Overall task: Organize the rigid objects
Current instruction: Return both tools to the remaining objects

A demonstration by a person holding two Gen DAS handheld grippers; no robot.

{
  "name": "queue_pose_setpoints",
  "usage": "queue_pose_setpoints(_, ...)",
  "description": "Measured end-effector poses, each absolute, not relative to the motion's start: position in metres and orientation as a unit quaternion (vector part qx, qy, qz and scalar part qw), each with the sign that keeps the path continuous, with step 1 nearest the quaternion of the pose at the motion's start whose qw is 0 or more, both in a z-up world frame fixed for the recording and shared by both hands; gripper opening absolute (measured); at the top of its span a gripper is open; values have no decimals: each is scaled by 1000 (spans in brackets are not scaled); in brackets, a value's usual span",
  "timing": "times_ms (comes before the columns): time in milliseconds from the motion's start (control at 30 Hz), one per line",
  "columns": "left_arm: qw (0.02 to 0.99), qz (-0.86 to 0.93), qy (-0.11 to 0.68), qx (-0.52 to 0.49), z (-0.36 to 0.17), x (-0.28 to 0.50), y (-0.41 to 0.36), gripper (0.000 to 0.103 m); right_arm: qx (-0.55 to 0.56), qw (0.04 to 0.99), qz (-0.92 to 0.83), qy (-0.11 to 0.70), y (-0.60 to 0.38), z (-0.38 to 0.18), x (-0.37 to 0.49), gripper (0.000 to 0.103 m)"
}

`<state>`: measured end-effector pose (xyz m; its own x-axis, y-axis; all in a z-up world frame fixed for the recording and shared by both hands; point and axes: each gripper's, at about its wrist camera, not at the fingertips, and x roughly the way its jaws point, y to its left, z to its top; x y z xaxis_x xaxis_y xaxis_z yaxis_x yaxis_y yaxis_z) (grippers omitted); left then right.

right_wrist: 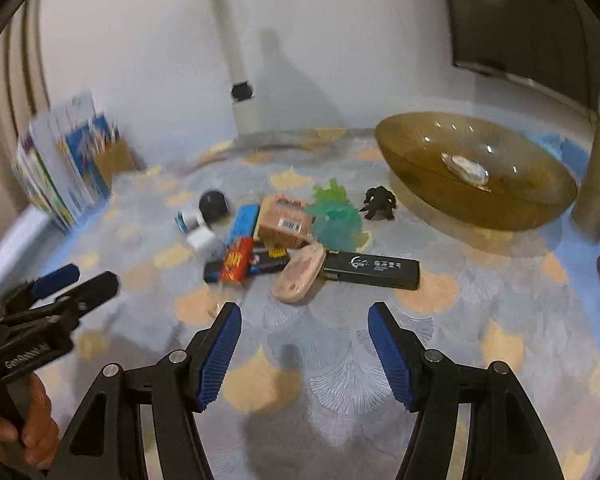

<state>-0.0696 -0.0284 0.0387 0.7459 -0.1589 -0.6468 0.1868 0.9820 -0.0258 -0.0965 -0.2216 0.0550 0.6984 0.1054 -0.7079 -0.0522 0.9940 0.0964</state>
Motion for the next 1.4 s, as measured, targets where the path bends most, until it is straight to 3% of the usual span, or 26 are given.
queue_pose_setpoints(967,924,-101,370,15,24,-65,-27,83,6,909,33,416,-219,37,-82,68)
queue_pose_setpoints(1033,923,-101,372,10,24,-64,-25,83,6,908,31,417,-219,36,-82,70)
queue_pose_setpoints(1100,921,-102,375,6,24,-63,-23,83,6,908,18,419,-221,36,-81,82)
queue_pose_setpoints(1133,921,-102,376,4,24,-63,-22,83,8,908,15,418,-222,36,-81,82)
queue_pose_setpoints(1333,913,-134,386,3,39,-49,-15,83,48,904,21,424,-235,41,-81,82)
queue_pose_setpoints(1400,916,-140,377,16,53,-41,-13,83,86,891,28,445,-242,42,-75,74)
